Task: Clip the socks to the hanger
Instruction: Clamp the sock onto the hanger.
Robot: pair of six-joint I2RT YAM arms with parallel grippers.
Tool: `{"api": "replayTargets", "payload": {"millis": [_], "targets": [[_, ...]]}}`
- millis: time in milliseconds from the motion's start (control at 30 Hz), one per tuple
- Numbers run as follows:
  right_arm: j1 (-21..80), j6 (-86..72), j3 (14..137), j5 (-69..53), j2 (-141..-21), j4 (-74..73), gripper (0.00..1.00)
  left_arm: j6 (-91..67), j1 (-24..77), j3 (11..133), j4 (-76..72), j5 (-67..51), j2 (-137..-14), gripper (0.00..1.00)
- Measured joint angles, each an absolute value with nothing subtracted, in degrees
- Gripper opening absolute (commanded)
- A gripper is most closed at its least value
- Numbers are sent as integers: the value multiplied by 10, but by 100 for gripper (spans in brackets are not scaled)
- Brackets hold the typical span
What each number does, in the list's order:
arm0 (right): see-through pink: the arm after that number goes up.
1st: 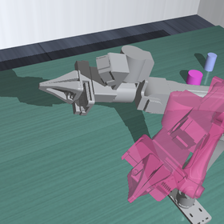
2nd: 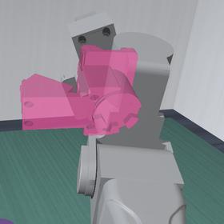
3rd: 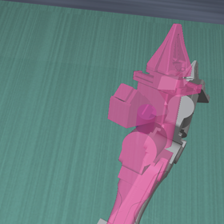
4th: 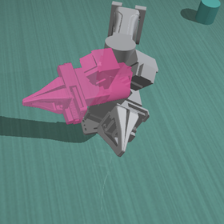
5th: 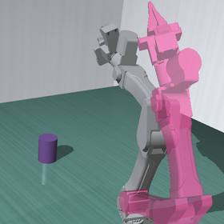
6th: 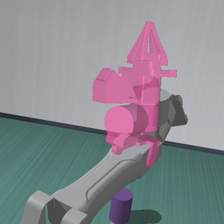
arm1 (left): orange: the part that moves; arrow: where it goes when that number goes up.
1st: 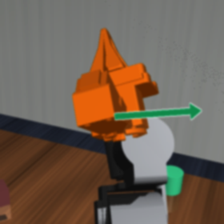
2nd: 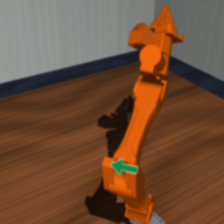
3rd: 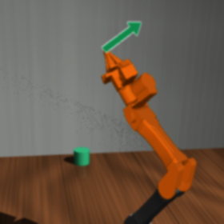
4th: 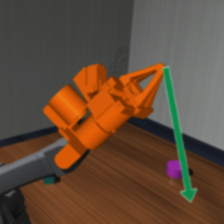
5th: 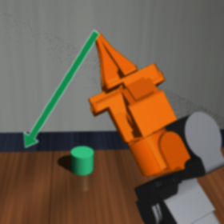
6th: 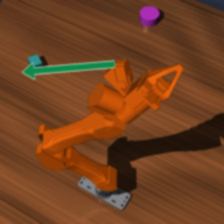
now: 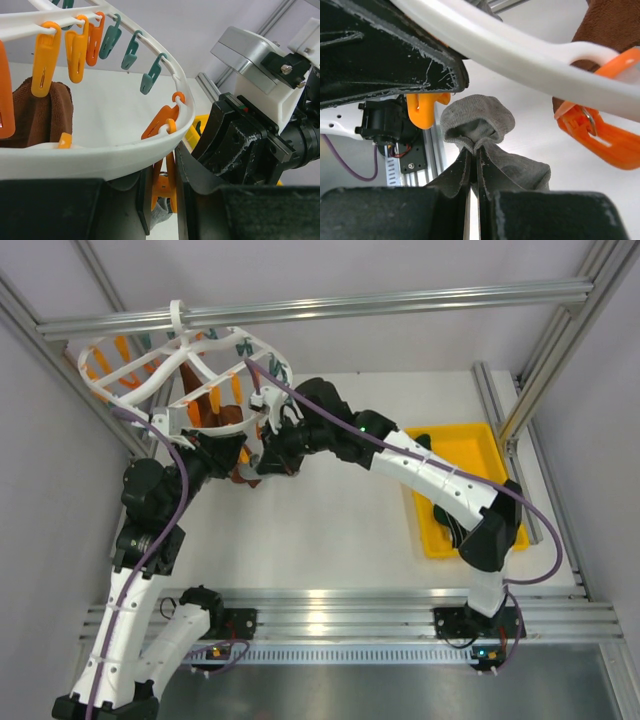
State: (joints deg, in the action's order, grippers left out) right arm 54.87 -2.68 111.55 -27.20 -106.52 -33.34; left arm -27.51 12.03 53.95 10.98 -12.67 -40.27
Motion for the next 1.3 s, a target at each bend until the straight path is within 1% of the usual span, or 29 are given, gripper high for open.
{"api": "replayTargets", "payload": {"millis": [433,1300], "targets": [[553,-23,1156,-249,-1095,-353,0,-223,120,539,109,-130,-403,0],[569,-23,1191,-249,-1098,-369,0,-152,120,535,107,-131,-404,0]]}}
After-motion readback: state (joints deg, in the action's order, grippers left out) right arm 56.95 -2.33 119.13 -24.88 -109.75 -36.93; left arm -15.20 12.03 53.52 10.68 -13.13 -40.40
